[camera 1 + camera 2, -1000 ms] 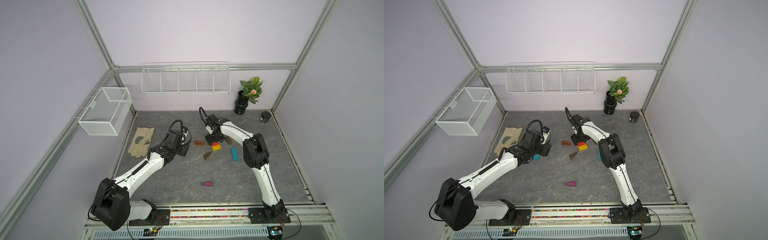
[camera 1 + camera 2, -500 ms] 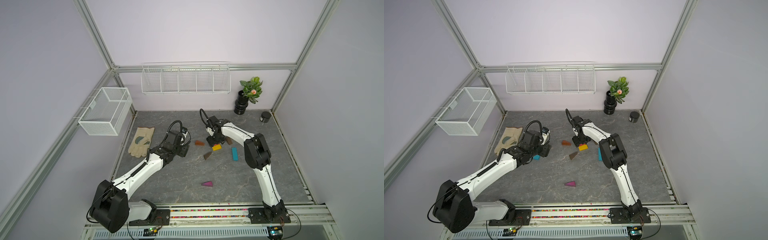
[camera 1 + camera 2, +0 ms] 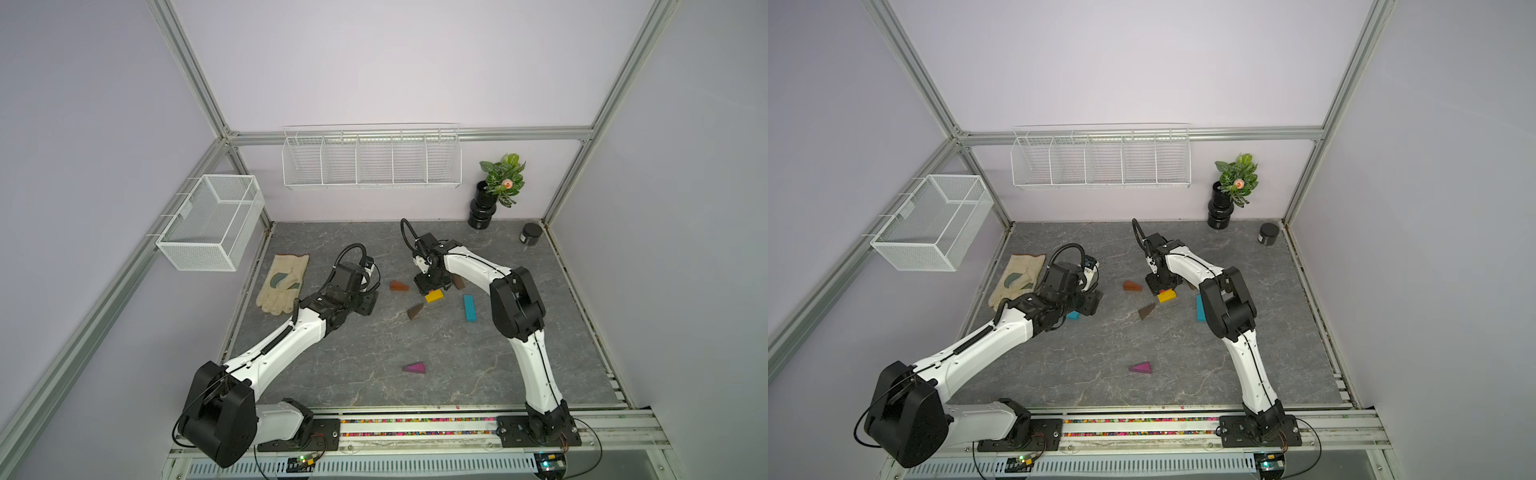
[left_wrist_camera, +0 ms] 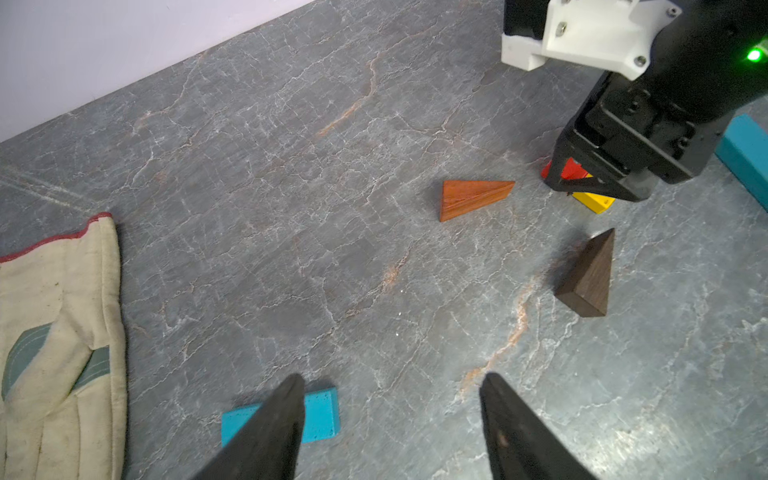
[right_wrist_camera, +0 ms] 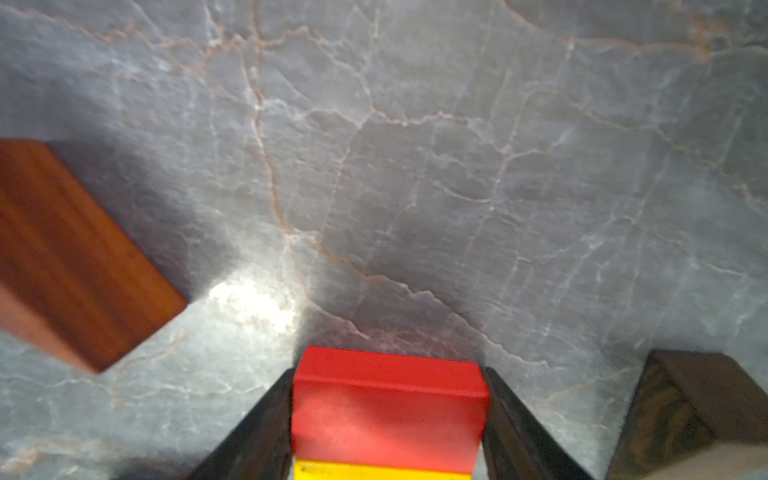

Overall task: Assemble a small pinwheel with building blocks
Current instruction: Adjust the building block at the center of the board.

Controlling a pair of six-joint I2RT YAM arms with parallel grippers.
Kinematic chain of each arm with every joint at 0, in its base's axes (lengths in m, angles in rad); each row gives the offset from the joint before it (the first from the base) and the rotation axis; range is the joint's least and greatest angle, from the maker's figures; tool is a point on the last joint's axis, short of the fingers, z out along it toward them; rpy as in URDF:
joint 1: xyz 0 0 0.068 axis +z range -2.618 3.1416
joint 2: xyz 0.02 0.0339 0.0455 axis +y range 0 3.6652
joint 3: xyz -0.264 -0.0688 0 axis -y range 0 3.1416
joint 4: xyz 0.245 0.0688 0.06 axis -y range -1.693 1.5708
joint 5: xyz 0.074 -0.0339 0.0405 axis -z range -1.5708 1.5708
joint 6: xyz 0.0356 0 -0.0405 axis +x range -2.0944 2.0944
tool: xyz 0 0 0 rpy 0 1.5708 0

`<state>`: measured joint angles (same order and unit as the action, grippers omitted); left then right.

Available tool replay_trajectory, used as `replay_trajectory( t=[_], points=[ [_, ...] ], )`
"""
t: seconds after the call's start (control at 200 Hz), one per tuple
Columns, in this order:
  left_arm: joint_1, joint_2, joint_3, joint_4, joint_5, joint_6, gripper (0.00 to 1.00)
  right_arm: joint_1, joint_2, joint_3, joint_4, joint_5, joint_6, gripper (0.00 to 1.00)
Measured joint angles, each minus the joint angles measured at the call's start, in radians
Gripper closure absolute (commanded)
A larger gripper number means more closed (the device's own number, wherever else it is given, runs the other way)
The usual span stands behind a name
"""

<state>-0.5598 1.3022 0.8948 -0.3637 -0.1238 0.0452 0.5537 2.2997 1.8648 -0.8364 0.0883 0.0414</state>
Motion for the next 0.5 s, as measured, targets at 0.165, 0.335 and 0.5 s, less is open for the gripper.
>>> replay_trajectory(
  t=[0.165, 0.335, 0.5],
  points=[
    [0.0, -0.001, -0.001, 0.0, 0.001, -0.007, 0.3, 0.0, -0.002, -0.003, 0.0, -0.002, 0.002, 0.27],
    [0.0, -0.002, -0.001, 0.0, 0.002, -0.007, 0.3, 0.0, -0.003, -0.004, 0.0, -0.011, 0.003, 0.2],
    [0.0, 0.001, 0.0, -0.009, 0.006, 0.007, 0.29, 0.0, -0.009, -0.003, -0.002, -0.027, 0.004, 0.18]
  ],
)
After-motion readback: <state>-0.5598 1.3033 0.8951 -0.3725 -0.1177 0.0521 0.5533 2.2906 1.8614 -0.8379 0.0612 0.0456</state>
